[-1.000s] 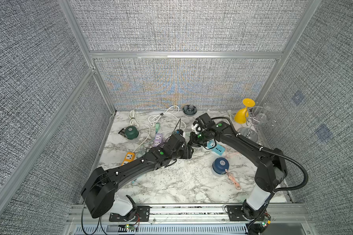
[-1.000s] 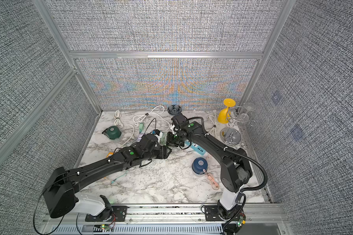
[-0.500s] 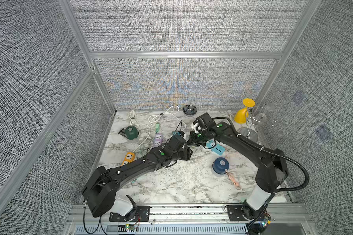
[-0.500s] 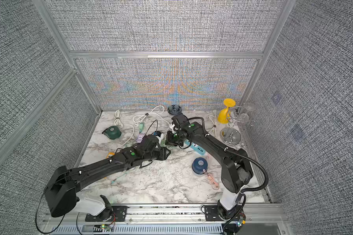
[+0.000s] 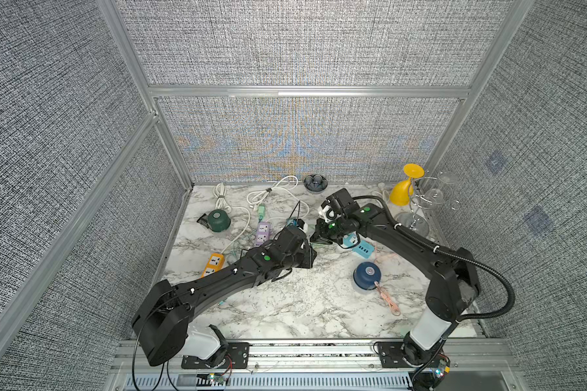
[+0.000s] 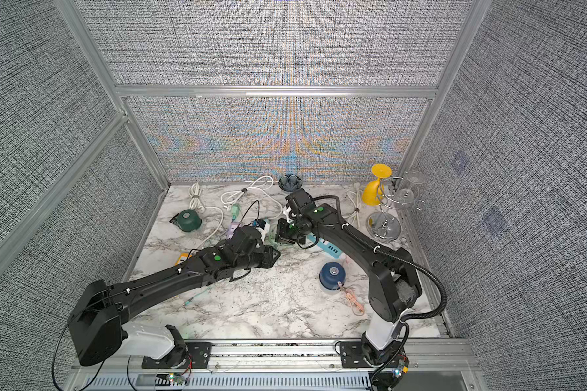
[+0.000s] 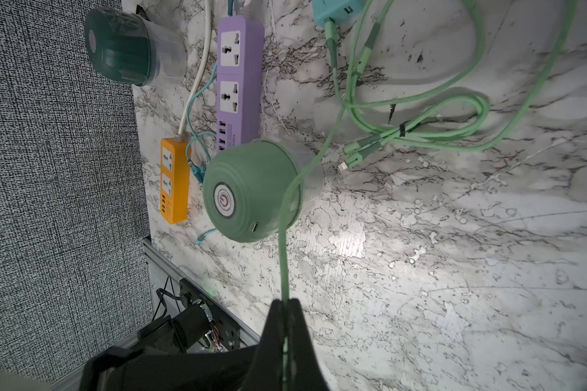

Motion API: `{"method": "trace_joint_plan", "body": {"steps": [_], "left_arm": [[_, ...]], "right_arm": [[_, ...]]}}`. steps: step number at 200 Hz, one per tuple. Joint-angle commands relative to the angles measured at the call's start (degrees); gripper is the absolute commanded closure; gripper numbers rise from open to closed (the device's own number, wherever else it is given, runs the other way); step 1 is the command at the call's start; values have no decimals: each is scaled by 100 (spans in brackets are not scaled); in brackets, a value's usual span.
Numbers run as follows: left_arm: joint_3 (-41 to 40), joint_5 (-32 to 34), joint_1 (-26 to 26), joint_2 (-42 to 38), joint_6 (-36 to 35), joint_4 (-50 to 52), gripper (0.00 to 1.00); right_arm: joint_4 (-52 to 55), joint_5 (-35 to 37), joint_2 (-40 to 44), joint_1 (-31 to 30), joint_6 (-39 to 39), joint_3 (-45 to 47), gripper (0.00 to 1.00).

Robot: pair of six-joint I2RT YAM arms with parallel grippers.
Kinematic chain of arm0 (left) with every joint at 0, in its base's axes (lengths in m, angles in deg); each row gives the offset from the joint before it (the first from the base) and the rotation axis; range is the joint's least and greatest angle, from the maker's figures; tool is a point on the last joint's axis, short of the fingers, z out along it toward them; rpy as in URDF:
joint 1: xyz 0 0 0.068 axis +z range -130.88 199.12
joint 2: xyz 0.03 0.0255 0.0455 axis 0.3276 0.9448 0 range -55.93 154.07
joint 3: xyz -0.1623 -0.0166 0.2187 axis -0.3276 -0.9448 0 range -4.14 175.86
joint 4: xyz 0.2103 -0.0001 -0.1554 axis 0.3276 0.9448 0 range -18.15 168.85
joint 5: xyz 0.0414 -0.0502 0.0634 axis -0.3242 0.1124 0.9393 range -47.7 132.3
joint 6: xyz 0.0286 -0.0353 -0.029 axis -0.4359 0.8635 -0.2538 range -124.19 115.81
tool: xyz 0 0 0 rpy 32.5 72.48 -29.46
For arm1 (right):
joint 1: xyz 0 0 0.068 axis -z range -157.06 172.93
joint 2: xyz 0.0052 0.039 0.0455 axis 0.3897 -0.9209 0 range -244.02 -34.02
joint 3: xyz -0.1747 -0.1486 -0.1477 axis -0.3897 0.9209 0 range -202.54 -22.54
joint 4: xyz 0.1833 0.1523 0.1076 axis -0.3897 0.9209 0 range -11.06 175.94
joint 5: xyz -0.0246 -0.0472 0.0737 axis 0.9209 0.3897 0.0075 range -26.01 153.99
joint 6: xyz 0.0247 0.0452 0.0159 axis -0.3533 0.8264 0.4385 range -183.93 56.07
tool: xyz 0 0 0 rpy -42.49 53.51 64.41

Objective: Charge the cordless meat grinders
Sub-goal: Pick up the charging cable from the center of the board.

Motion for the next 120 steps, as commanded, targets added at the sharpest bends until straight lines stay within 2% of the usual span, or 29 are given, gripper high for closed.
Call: {"method": "trace_joint_plan", "body": {"steps": [1,120], "left_arm": [[-13,-35,1,-75,7,-224,70],[-49,-8,10,-104,59,-238,85]], "right_arm": [[-108,-57,41,5,7,11,100],[-223,-163,120,5,29,86,100]]}}
